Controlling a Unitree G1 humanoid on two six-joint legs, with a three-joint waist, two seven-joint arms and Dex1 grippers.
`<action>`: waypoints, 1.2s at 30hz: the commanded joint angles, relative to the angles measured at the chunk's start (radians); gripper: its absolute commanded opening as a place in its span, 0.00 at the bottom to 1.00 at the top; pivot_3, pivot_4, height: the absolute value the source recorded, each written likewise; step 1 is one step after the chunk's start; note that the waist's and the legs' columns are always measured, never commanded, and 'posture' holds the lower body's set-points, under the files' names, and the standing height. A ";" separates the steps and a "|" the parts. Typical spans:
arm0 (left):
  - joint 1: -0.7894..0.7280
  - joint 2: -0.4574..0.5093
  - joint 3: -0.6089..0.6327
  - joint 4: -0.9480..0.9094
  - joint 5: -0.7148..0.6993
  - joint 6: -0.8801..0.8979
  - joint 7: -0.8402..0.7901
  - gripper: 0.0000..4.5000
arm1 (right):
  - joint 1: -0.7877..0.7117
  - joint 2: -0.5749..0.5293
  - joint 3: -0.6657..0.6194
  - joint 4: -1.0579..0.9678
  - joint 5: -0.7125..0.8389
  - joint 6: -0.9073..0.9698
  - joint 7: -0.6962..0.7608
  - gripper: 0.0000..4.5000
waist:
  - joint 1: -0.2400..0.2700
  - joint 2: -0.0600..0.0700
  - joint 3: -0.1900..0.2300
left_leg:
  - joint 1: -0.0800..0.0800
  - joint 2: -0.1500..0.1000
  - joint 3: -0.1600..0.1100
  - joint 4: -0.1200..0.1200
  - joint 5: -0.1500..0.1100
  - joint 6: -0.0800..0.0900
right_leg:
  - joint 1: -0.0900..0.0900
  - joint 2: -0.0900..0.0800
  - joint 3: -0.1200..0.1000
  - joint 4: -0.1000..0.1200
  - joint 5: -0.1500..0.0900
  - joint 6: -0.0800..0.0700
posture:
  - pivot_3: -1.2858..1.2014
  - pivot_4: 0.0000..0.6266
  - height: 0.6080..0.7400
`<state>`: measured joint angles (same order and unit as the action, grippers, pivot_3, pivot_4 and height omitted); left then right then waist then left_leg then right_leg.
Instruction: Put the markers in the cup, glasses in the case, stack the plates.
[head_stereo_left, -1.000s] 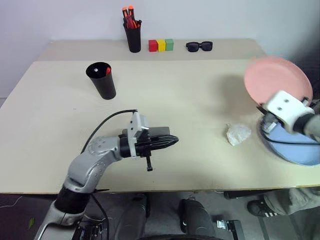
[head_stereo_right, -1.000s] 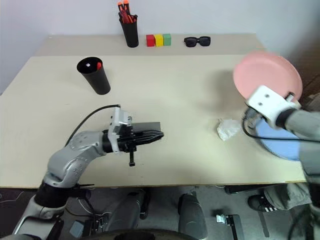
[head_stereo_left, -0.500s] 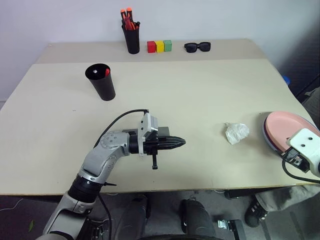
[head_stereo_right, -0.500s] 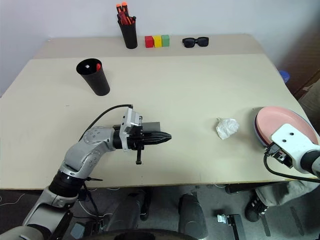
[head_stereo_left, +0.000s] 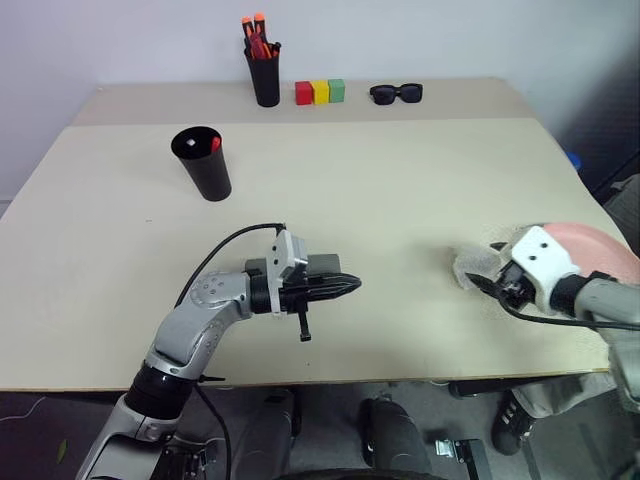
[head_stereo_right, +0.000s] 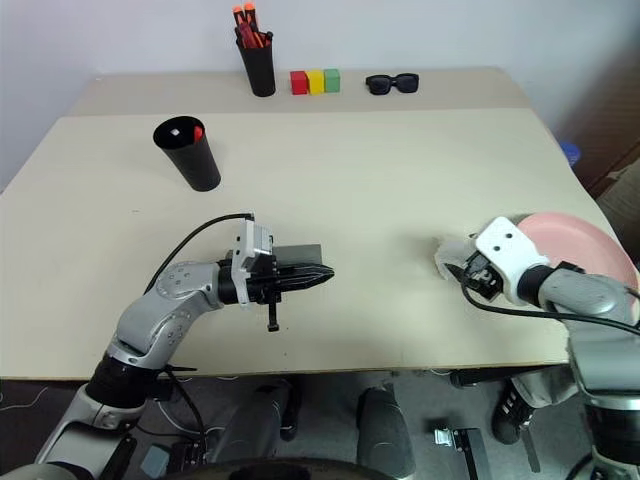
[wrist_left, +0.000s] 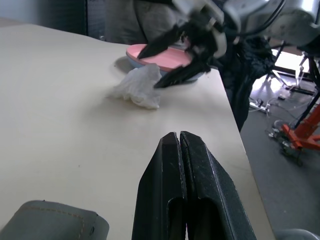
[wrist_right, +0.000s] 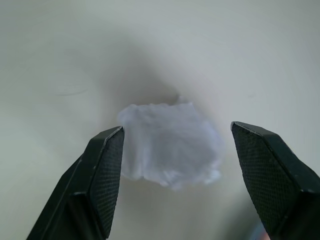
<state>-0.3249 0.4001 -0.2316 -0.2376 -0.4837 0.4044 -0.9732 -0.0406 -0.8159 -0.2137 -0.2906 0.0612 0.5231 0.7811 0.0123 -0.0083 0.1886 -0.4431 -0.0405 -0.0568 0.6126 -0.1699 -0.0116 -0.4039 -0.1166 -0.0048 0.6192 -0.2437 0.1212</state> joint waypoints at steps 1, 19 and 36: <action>-0.001 -0.002 0.020 -0.045 -0.010 0.000 0.016 0.00 | -0.033 0.016 0.031 0.057 -0.019 -0.022 -0.045 0.71 | 0.002 0.000 0.000 | 0.000 0.000 0.000 0.000 0.000 0.000 | 0.000 0.000 0.000 0.000 0.000 0.000 | 0.52 0.24 1.00; -0.012 -0.023 0.020 -0.019 -0.012 0.001 0.026 0.00 | 0.042 -0.117 -0.283 0.049 -0.062 0.048 -0.162 0.01 | 0.003 0.000 0.000 | 0.000 0.000 0.000 0.000 0.000 0.000 | 0.000 0.000 0.000 0.000 0.000 0.000 | 0.52 0.24 1.00; -0.045 -0.003 0.190 -0.050 0.004 0.039 0.229 0.00 | -0.110 -0.096 -0.117 0.198 -0.009 -0.165 -0.098 0.71 | -0.005 0.002 0.000 | 0.001 0.000 0.002 0.000 0.000 0.001 | 0.001 0.001 0.001 0.001 0.000 0.001 | 0.52 0.24 1.00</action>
<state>-0.3866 0.3826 -0.0890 -0.2448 -0.4888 0.4494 -0.7753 -0.1264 -0.9202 -0.3560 -0.0786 0.0384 0.3909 0.6652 0.0072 -0.0066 0.1883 -0.4421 -0.0403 -0.0549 0.6126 -0.1702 -0.0107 -0.4034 -0.1158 -0.0042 0.6200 -0.2433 0.1222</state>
